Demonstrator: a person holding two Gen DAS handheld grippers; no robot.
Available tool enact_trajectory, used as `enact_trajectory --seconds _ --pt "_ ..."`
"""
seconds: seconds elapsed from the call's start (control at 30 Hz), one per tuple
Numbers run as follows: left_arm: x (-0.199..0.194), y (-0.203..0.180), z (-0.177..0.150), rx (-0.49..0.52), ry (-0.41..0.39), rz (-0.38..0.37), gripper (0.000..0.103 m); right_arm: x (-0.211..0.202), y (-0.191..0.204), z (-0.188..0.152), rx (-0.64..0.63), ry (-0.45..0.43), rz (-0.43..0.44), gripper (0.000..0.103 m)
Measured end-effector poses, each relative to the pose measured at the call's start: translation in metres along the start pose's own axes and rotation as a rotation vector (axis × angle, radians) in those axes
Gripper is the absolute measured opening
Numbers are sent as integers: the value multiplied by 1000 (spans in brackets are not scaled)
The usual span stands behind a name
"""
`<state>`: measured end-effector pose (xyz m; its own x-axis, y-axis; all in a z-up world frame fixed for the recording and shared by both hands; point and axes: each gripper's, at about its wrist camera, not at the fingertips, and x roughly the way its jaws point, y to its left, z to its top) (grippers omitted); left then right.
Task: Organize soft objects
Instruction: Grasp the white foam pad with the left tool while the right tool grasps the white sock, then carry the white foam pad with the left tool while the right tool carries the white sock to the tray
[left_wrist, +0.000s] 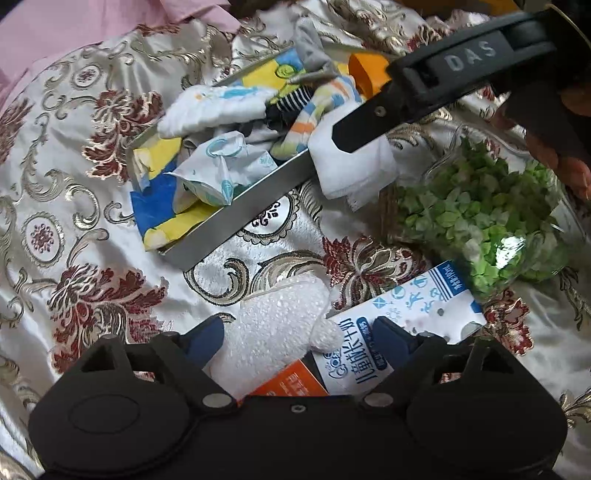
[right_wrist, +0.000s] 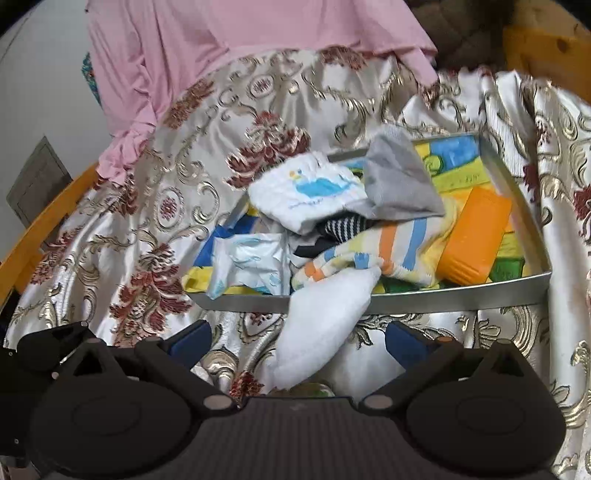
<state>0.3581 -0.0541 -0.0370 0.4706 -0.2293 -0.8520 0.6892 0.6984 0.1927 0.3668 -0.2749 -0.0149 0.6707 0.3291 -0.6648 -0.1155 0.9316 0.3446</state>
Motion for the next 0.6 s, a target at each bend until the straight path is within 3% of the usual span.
enact_trajectory --seconds 0.23,0.47,0.6 --pt "6 5 17 75 53 14 87 18 -5 7 47 36 9 98" --pt "16 5 32 -41 95 65 86 27 -8 13 71 44 41 96" --pt "27 -7 45 -74 173 122 80 33 -11 16 92 61 63 94"
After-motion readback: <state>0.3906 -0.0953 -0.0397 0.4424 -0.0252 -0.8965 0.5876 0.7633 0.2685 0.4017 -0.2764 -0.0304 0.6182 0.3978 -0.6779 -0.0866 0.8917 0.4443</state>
